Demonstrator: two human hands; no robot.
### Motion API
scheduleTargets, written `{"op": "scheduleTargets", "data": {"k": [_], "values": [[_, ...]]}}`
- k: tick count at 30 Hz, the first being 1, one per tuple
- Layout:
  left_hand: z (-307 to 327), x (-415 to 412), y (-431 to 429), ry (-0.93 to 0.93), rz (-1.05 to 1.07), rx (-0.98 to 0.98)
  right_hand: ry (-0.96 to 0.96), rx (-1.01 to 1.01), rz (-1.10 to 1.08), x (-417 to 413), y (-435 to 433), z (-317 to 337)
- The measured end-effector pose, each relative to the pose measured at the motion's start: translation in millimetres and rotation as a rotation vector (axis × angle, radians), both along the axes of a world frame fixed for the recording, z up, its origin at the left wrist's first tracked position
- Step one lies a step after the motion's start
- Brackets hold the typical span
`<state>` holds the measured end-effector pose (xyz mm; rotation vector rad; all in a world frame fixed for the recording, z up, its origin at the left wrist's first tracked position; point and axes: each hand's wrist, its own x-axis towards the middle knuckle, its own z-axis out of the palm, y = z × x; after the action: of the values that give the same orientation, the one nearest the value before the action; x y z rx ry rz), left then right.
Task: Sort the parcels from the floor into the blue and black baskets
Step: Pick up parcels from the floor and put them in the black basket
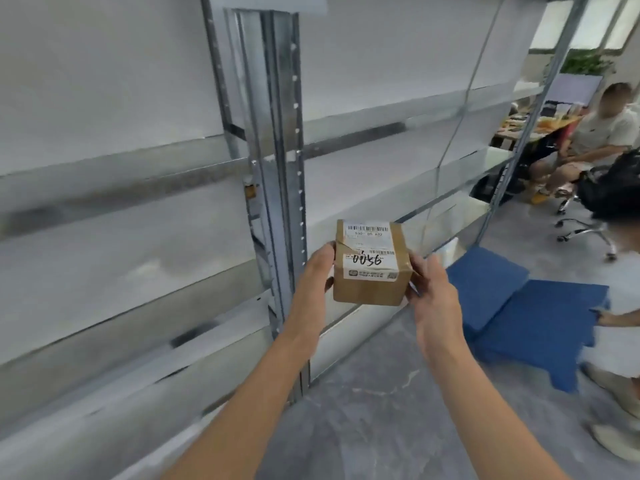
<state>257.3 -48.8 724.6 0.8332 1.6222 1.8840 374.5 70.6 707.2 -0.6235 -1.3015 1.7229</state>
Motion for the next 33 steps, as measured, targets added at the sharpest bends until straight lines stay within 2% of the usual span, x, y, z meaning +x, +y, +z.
{"op": "scheduleTargets", "data": {"k": [6,16,26,33], "values": [[1,18,-107,-0.036,0.300,-0.009,0.018,-0.026,0.302,-26,-78,-3],[-6,35,-308,-0.052,0.761,0.034,0.036,0.012,0.764,-77,-259,-8],[-17,58,-540,-0.050,1.087,0.039,0.000,-0.005,1.049,-101,-504,-14],[-23,95,-672,-0.058,1.269,0.047,-0.041,0.026,1.261,-95,-648,-17]]}}
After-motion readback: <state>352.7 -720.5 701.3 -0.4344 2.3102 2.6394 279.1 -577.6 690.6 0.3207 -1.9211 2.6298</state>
